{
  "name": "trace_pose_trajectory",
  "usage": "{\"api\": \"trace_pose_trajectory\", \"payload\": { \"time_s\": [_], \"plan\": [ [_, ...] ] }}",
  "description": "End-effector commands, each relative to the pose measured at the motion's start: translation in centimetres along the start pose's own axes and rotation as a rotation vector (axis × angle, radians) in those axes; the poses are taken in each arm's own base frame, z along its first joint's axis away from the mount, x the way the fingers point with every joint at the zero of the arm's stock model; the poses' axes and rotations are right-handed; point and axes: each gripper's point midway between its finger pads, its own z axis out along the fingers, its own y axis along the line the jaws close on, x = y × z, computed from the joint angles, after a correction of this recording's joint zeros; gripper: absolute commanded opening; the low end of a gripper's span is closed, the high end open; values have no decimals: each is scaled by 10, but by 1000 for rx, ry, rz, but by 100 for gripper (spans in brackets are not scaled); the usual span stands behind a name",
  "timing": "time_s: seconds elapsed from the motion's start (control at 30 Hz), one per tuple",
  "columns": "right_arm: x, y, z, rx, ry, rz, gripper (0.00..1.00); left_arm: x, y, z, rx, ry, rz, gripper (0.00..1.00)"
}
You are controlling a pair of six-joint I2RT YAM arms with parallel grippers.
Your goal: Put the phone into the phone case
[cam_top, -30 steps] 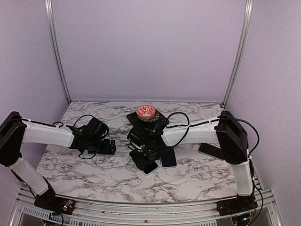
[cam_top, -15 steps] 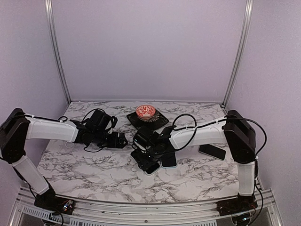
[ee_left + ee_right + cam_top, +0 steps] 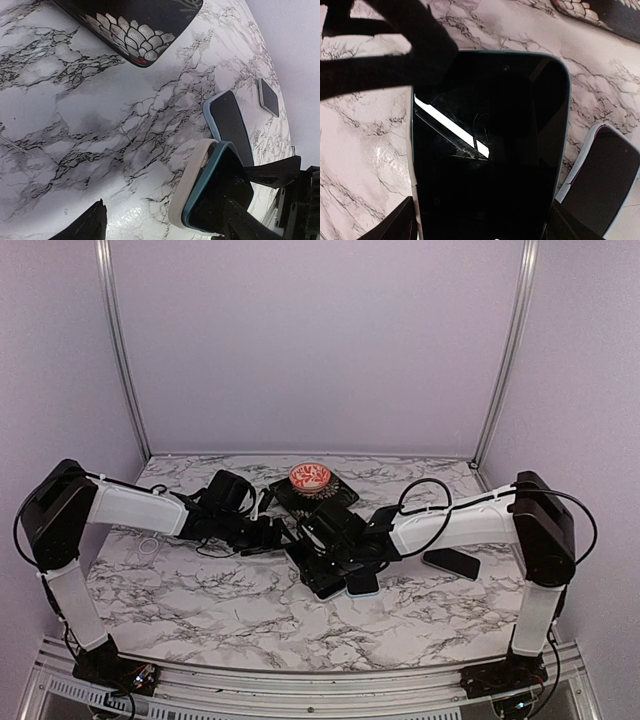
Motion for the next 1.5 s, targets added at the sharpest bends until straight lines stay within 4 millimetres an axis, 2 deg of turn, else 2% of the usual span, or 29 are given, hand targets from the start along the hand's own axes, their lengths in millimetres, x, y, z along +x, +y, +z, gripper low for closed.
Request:
{"api": "trace_pose_trajectory", "payload": {
  "time_s": [0.0,0.17,0.2,0.33,0.53,0.63,0.7,0.8,0.9,1.0,1.07,1.1,1.2,1.27,1.33,1.4,1.47],
  "plan": [
    [-43,4,-23,-23,-165,51,3,-11,-25,-1,130,-16,-7,77],
    [-56,3,-38,-27,-234,59,2,-14,-42,-8,207,-22,4,71],
    [-59,2,-42,-29,-253,62,1,-15,-46,-10,222,-23,6,68],
    [-76,1,-63,-26,-336,60,1,-18,-62,-14,296,-18,19,44],
    [-92,15,-87,-116,-453,29,2,-30,-89,-32,351,-77,107,42],
    [-94,16,-92,-126,-479,34,2,-33,-102,-39,373,-110,154,42],
    [-95,16,-96,-132,-493,29,2,-37,-109,-44,391,-131,160,38],
    [-104,20,-109,-163,-557,34,2,-40,-119,-49,422,-152,174,25],
    [-111,21,-119,-175,-596,30,2,-41,-129,-53,441,-167,200,1],
    [-114,21,-122,-170,-607,11,2,-41,-135,-58,448,-180,222,0],
    [-113,19,-126,-167,-613,-9,9,-41,-137,-65,446,-201,245,0],
    [-113,17,-130,-169,-623,-15,18,-42,-139,-71,442,-220,264,0],
    [-105,10,-137,-189,-629,-44,60,-46,-148,-91,423,-299,346,0],
    [-101,6,-145,-214,-635,-67,77,-45,-161,-105,412,-349,419,0],
    [-100,0,-159,-237,-657,-109,83,-43,-178,-119,424,-368,491,0],
    [-94,3,-179,-304,-687,-207,90,-37,-192,-128,430,-362,562,0],
    [-86,10,-209,-412,-736,-363,96,-27,-205,-138,452,-341,649,0]
  ]
}}
